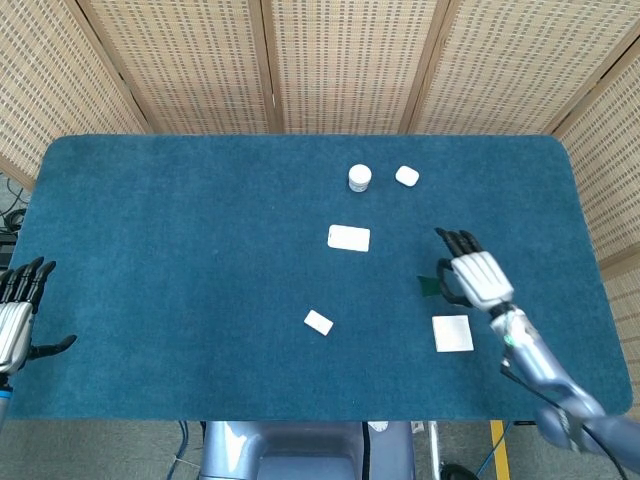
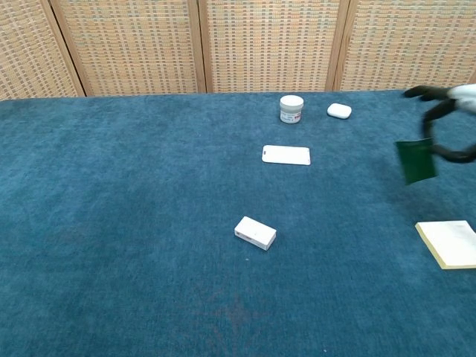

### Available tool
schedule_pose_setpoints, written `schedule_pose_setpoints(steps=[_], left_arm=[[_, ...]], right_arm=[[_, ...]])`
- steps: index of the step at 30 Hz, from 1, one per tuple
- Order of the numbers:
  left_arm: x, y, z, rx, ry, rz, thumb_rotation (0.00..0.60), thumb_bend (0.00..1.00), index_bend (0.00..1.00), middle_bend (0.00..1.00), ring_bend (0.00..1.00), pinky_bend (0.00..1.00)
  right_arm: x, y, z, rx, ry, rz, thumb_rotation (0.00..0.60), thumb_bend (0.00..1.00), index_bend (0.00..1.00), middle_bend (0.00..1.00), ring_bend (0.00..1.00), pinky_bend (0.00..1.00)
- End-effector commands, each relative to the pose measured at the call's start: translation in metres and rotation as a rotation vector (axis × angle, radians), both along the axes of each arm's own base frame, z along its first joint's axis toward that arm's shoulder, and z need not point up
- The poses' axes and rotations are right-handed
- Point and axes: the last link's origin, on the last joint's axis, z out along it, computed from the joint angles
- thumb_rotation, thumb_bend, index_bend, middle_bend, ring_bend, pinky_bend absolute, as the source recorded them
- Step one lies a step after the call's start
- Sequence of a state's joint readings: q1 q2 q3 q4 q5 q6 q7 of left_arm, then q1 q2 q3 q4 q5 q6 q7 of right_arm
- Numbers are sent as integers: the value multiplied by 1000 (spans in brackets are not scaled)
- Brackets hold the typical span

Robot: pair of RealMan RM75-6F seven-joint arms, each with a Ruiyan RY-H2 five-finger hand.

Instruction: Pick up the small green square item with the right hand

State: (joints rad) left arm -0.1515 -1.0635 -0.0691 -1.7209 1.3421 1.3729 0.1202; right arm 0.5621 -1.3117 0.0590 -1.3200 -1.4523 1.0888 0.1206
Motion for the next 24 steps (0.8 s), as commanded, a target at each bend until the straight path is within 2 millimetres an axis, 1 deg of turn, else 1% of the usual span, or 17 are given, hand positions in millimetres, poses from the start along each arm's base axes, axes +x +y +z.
schedule_pose_setpoints(steps=[1, 3, 5, 10, 12, 14, 15, 16, 17, 18, 19, 20, 22, 24], left_arm=[[1, -6, 1, -2, -5, -14, 600, 0, 0, 0, 0, 0], [1, -9, 1, 0, -5, -20, 600, 0, 0, 0, 0, 0], [0, -12, 1, -1, -6, -21, 600, 0, 0, 0, 0, 0], [-1, -18, 1, 8, -23, -16, 600, 0, 0, 0, 0, 0], [0, -20, 2, 20, -40, -10, 600, 0, 0, 0, 0, 0], [1, -22, 3, 25, -55, -11, 600, 0, 0, 0, 0, 0], [1, -23, 3, 26, -61, -12, 600, 0, 0, 0, 0, 0], [2, -23, 3, 27, -69, -12, 600, 0, 0, 0, 0, 0], [2, -24, 3, 27, -73, -12, 600, 0, 0, 0, 0, 0], [2, -25, 4, 25, -73, -9, 600, 0, 0, 0, 0, 0], [2, -25, 4, 25, -73, -8, 600, 0, 0, 0, 0, 0], [2, -25, 5, 27, -75, -7, 600, 0, 0, 0, 0, 0], [2, -25, 6, 31, -80, -7, 600, 0, 0, 0, 0, 0], [2, -27, 5, 9, -59, -36, 600, 0, 0, 0, 0, 0]], right_arm=[[-27, 97, 54, -38, -16, 77, 600, 620, 688, 0, 0, 0], [-30, 112, 64, -59, -14, 100, 600, 620, 688, 0, 0, 0], [-32, 118, 72, -89, -23, 114, 600, 620, 689, 0, 0, 0], [-32, 120, 81, -174, -102, 107, 600, 619, 684, 1, 0, 0], [-30, 120, 84, -209, -133, 93, 600, 597, 635, 0, 0, 0], [-28, 121, 85, -226, -156, 74, 600, 522, 504, 0, 0, 0], [-27, 122, 85, -230, -166, 63, 600, 490, 454, 0, 0, 0], [-26, 123, 85, -236, -173, 53, 600, 413, 377, 0, 0, 0], [-25, 124, 85, -245, -174, 47, 600, 307, 305, 0, 0, 0], [-25, 124, 86, -259, -168, 41, 600, 226, 262, 0, 0, 0], [-24, 125, 87, -271, -164, 36, 600, 108, 203, 0, 0, 0], [-22, 126, 87, -282, -163, 31, 600, 36, 155, 0, 0, 0], [-20, 129, 87, -296, -166, 15, 600, 0, 113, 0, 0, 0], [-21, 133, 88, -323, -161, -6, 600, 0, 104, 0, 0, 0]])
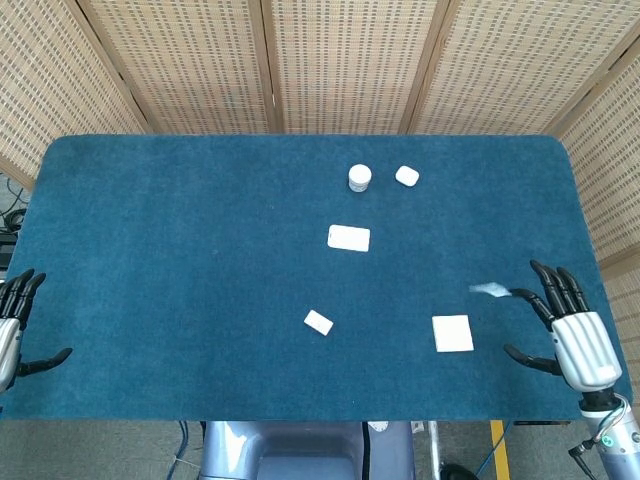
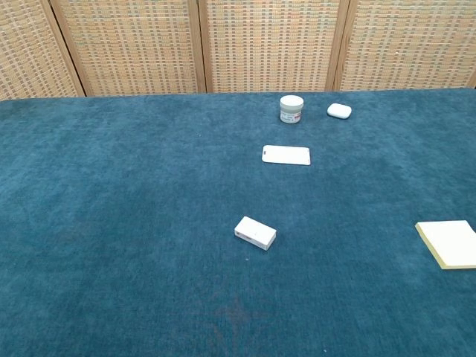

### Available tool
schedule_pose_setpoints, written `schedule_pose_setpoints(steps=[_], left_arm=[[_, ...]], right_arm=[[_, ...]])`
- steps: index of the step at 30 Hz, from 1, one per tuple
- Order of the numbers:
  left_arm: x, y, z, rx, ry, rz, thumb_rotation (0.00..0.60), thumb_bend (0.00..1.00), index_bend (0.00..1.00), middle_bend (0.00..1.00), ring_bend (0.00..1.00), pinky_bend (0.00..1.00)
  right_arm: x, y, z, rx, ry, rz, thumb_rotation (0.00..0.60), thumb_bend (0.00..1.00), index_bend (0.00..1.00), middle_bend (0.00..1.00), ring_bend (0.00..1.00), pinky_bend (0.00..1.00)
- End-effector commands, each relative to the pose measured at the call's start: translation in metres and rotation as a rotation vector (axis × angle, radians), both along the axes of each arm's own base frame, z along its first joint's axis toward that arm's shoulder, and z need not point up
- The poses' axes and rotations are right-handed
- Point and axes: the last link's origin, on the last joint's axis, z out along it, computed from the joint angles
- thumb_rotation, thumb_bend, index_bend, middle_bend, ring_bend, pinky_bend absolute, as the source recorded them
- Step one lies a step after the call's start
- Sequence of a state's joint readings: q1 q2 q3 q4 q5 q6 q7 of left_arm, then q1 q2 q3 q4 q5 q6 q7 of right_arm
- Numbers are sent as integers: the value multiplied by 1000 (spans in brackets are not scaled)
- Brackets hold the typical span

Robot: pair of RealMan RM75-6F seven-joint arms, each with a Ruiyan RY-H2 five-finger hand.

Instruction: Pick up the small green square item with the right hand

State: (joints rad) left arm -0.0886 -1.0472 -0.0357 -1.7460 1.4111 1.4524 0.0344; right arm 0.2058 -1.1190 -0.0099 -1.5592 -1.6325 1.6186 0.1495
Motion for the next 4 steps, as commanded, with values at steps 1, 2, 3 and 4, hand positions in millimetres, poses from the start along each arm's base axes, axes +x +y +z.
schedule_pose_setpoints(steps=[1, 2, 3, 4], left_arm=[[1, -2, -2, -26, 29, -43, 600, 0, 0, 0, 0, 0], [1, -2, -3, -32, 39, -65, 600, 0, 0, 0, 0, 0], [1, -3, -3, -35, 46, -80, 600, 0, 0, 0, 0, 0], [1, -3, -3, -36, 49, -89, 600, 0, 0, 0, 0, 0]], right_arm=[[-1, 8, 2, -52, 11, -48, 600, 0, 101, 0, 0, 0], [-2, 9, 1, -67, 21, -61, 600, 0, 98, 0, 0, 0], [-3, 9, 1, -75, 24, -70, 600, 0, 97, 0, 0, 0], [-4, 9, 1, -80, 26, -75, 600, 0, 96, 0, 0, 0]])
